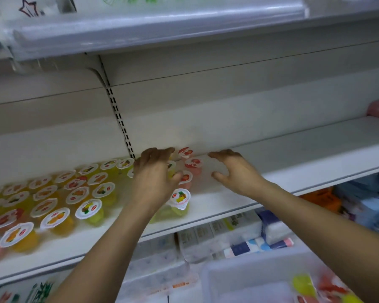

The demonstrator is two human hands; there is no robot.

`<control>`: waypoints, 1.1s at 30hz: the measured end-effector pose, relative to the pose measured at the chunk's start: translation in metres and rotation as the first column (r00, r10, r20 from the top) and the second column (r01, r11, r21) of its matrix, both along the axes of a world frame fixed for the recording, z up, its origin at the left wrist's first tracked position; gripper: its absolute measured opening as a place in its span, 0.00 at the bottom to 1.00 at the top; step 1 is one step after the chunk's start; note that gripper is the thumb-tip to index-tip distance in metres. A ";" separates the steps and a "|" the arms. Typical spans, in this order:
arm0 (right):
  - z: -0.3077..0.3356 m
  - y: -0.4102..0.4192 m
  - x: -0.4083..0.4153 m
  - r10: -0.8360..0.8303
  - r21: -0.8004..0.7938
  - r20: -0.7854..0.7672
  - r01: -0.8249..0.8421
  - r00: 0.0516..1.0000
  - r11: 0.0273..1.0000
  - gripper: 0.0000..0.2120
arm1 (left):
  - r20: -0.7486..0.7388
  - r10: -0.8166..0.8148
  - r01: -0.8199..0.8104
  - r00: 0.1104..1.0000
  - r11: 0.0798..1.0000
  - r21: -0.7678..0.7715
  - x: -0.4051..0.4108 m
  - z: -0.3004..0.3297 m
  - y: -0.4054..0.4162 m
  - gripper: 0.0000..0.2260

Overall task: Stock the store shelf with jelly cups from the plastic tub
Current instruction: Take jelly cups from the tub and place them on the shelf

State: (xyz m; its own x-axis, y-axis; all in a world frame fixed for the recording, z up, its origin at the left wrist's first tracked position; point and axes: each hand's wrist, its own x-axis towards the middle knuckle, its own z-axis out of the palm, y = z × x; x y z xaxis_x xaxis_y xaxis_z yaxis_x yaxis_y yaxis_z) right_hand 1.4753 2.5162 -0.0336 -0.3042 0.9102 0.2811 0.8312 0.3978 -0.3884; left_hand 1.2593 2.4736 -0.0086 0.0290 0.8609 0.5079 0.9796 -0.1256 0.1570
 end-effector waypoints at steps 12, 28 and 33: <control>-0.088 -0.159 0.140 -0.082 0.133 0.071 0.072 0.994 0.989 0.24 | 0.157 -0.314 0.324 0.936 0.945 -0.040 0.125 -0.097 -0.134 0.30; -0.226 -0.245 0.213 0.106 -0.511 0.483 0.182 0.869 0.840 0.26 | 0.254 -0.293 0.386 0.921 0.620 -0.683 0.252 -0.255 -0.145 0.32; -0.248 -0.238 0.214 0.249 -0.535 0.573 0.127 0.781 0.835 0.23 | 0.195 -0.276 0.320 0.941 0.542 -0.777 0.275 -0.292 -0.120 0.31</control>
